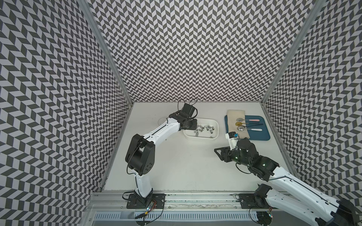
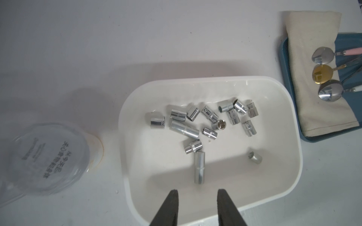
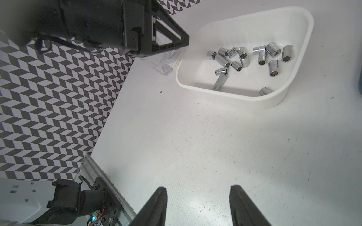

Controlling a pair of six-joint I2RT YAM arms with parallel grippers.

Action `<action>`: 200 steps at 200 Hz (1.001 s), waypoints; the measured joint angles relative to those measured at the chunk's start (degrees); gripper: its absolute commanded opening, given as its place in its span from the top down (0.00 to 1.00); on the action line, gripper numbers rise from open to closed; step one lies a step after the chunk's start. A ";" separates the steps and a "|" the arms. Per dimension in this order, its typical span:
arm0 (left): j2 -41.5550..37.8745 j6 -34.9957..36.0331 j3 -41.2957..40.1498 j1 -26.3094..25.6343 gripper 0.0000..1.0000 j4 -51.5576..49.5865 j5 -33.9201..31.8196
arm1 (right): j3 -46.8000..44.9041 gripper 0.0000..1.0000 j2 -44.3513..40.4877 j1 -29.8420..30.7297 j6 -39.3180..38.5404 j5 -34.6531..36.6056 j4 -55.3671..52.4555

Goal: Put the socket on the desktop into the storage box
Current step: Reset both arms

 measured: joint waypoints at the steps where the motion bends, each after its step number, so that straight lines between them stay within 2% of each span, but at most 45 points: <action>1: -0.17 -0.04 -0.24 0.04 0.60 0.11 0.02 | 0.07 0.40 0.07 -0.02 -0.11 0.02 0.02; 20: -4.72 -0.44 -6.23 1.22 0.56 2.34 0.59 | 1.79 0.34 2.29 -1.16 -0.90 0.70 1.14; 38: -8.63 -0.46 -11.23 2.97 0.43 4.74 0.76 | 3.34 0.28 4.68 -2.82 -1.95 1.44 2.25; 40: -8.92 -0.79 -11.65 3.13 0.40 4.92 0.79 | 3.48 0.23 4.85 -2.97 -1.99 1.46 2.34; 42: -9.40 -0.96 -12.22 3.32 0.38 5.22 0.76 | 3.67 0.07 5.14 -3.19 -2.32 1.55 2.45; 44: -9.90 -0.52 -12.76 3.56 0.34 5.38 0.74 | 3.85 0.01 5.46 -3.43 -2.21 1.64 2.62; 50: -11.06 -0.96 -14.08 4.17 0.27 6.08 0.70 | 4.48 0.00 6.36 -4.13 -2.78 1.86 2.91; 54: -11.78 -1.42 -14.91 4.59 0.15 6.67 0.59 | 4.81 0.00 6.86 -4.59 -2.80 1.92 3.15; 56: -12.22 -1.62 -15.37 4.81 0.05 6.93 0.55 | 5.03 0.00 7.13 -4.79 -3.13 2.05 3.30; 59: -12.83 -1.18 -15.91 5.11 0.01 7.30 0.35 | 5.29 0.00 7.56 -5.16 -3.17 2.19 3.50; 123: -21.18 -2.82 -22.43 11.02 0.01 15.76 -5.29 | 11.13 0.00 15.34 -10.84 -6.62 7.67 7.52; 163: -23.69 -1.42 -25.11 15.30 0.01 22.10 -11.63 | 13.57 0.01 19.50 -14.60 -7.93 17.97 11.13; 200: -23.85 2.43 -29.99 20.76 0.01 29.29 -17.16 | 6.95 0.00 19.80 -17.73 -11.41 29.66 24.28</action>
